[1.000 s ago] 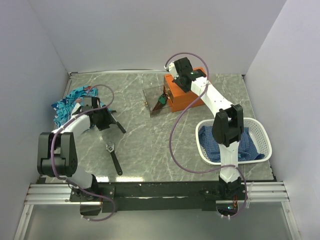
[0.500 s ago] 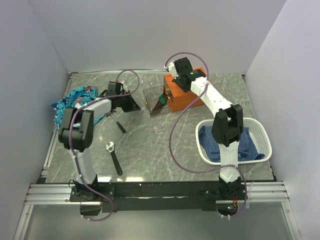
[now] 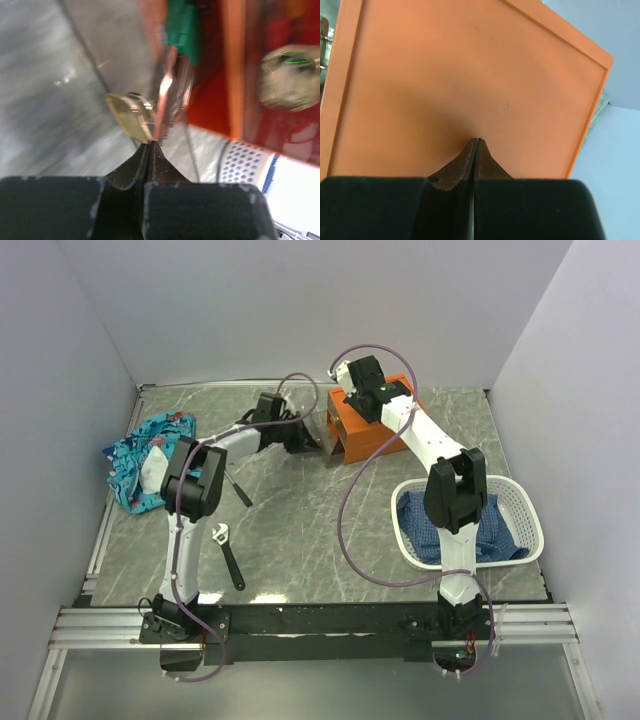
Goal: Sort the tools into containers
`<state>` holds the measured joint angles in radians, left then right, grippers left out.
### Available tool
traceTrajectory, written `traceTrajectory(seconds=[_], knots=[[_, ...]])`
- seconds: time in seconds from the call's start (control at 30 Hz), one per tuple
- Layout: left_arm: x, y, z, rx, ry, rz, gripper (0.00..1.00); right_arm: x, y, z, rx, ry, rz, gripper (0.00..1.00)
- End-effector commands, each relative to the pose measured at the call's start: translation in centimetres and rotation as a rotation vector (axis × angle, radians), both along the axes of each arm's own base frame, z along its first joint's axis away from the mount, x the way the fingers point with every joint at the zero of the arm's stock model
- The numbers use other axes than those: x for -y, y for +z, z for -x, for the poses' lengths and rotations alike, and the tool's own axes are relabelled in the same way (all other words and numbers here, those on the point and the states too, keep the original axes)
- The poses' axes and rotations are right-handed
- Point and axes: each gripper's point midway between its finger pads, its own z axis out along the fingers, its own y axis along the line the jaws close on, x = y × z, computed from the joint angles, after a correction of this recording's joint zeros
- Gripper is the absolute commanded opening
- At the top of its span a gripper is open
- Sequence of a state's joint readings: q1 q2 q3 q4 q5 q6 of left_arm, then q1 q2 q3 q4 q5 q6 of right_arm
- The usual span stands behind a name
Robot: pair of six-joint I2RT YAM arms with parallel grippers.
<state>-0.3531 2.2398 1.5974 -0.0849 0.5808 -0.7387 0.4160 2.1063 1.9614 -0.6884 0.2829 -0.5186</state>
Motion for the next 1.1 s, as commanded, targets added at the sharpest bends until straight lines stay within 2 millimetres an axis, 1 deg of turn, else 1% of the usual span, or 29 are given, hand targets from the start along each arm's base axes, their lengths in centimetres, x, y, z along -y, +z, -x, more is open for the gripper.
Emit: traceTrajectory(seconds=[0.0, 0.07, 0.1, 0.17, 0.23, 0.27, 0.3, 0.33, 0.4, 0.43, 0.47, 0.5, 0.53, 0.57, 0.6, 0.63, 0.67, 0.7, 0.73, 0.77, 0.8, 0.83, 0.87, 0.9, 0.93, 0.97, 1.0, 1.03, 1.07], knots=[[5.3, 5.0, -1.6, 0.153, -0.083, 0.12, 0.01, -0.5, -6.9, 4.0, -0.251, 0.031, -0.01, 0.0], [6.4, 5.5, -1.9, 0.173, -0.09, 0.142, 0.01, -0.9, -7.1, 4.2, -0.259, 0.038, -0.013, 0.0], [6.7, 4.6, -1.9, 0.16, -0.092, 0.143, 0.01, -1.0, -7.2, 4.3, -0.26, 0.039, -0.013, 0.0], [7.6, 4.6, -1.9, 0.163, -0.109, 0.163, 0.01, -1.1, -7.3, 4.5, -0.266, 0.04, -0.013, 0.0], [8.0, 3.9, -1.9, 0.151, -0.111, 0.175, 0.01, -0.9, -7.3, 4.6, -0.265, 0.038, -0.006, 0.0], [8.3, 4.0, -2.0, 0.164, -0.117, 0.192, 0.01, -0.9, -7.1, 4.6, -0.261, 0.039, -0.006, 0.0], [8.4, 3.4, -1.9, 0.154, -0.118, 0.203, 0.01, -0.6, -7.2, 4.8, -0.265, 0.034, 0.0, 0.0], [8.5, 3.4, -1.8, 0.131, -0.105, 0.231, 0.01, -0.5, -7.1, 4.8, -0.259, 0.03, 0.004, 0.0], [8.3, 3.9, -1.7, 0.121, -0.11, 0.283, 0.01, 0.1, -5.9, 4.7, -0.227, 0.013, 0.019, 0.0], [8.1, 4.7, -1.5, 0.099, -0.104, 0.314, 0.02, 0.3, -4.8, 4.3, -0.19, 0.004, 0.013, 0.0], [6.9, 4.4, -1.0, 0.072, -0.098, 0.328, 0.02, 0.4, -2.7, 4.2, -0.142, 0.002, 0.001, 0.0], [6.3, 7.4, -0.8, 0.12, -0.104, 0.365, 0.03, 1.0, -1.1, 3.5, -0.092, -0.018, -0.003, 0.0], [5.5, 8.4, -0.7, 0.119, -0.09, 0.381, 0.04, 1.4, 0.1, 3.2, -0.058, -0.034, -0.013, 0.0], [3.9, 8.3, -0.8, 0.121, -0.058, 0.371, 0.04, 2.0, 1.9, 3.0, -0.014, -0.051, -0.031, 0.0], [2.9, 10.3, -0.7, 0.153, -0.044, 0.362, 0.04, 2.6, 3.0, 2.5, 0.019, -0.073, -0.043, 0.0], [2.1, 10.6, -0.9, 0.188, -0.04, 0.331, 0.03, 4.1, 4.0, 1.8, 0.055, -0.119, -0.055, 0.0], [0.9, 10.8, -1.5, 0.199, -0.018, 0.311, 0.03, 5.0, 4.7, 1.4, 0.08, -0.144, -0.065, 0.0], [0.5, 11.1, -1.6, 0.203, -0.017, 0.301, 0.03, 5.8, 5.5, 0.8, 0.104, -0.165, -0.075, 0.0], [-0.1, 10.3, -1.5, 0.173, -0.015, 0.281, 0.04, 7.6, 6.0, 0.1, 0.126, -0.214, -0.088, 0.0], [-0.9, 10.3, -2.1, 0.163, 0.002, 0.277, 0.04, 8.5, 6.1, -0.4, 0.134, -0.239, -0.094, 0.0], [-1.2, 9.8, -2.2, 0.143, 0.006, 0.277, 0.04, 9.3, 7.4, -1.1, 0.169, -0.26, -0.116, 0.0], [-1.5, 9.9, -2.4, 0.14, 0.021, 0.286, 0.05, 10.0, 7.6, -1.5, 0.179, -0.281, -0.127, 0.0], [-2.2, 9.6, -2.6, 0.134, 0.038, 0.284, 0.05, 11.5, 7.4, -2.1, 0.182, -0.31, -0.128, 0.0], [-2.5, 9.7, -2.9, 0.14, 0.052, 0.281, 0.05, 12.1, 8.1, -2.7, 0.203, -0.321, -0.131, 0.0], [-2.7, 9.7, -3.1, 0.154, 0.054, 0.274, 0.05, 12.6, 8.1, -3.1, 0.209, -0.333, -0.129, 0.0], [-3.1, 9.9, -3.3, 0.16, 0.059, 0.266, 0.05, 13.7, 7.5, -3.6, 0.205, -0.354, -0.119, 0.0], [-3.1, 10.0, -3.4, 0.172, 0.057, 0.258, 0.05, 14.1, 8.2, -4.1, 0.229, -0.362, -0.122, 0.0], [-3.2, 10.0, -3.7, 0.195, 0.054, 0.241, 0.05, 14.4, 8.3, -4.5, 0.237, -0.368, -0.122, 0.0], [-3.4, 10.2, -3.9, 0.211, 0.054, 0.232, 0.05, 14.8, 7.6, -4.9, 0.232, -0.378, -0.112, 0.0]])
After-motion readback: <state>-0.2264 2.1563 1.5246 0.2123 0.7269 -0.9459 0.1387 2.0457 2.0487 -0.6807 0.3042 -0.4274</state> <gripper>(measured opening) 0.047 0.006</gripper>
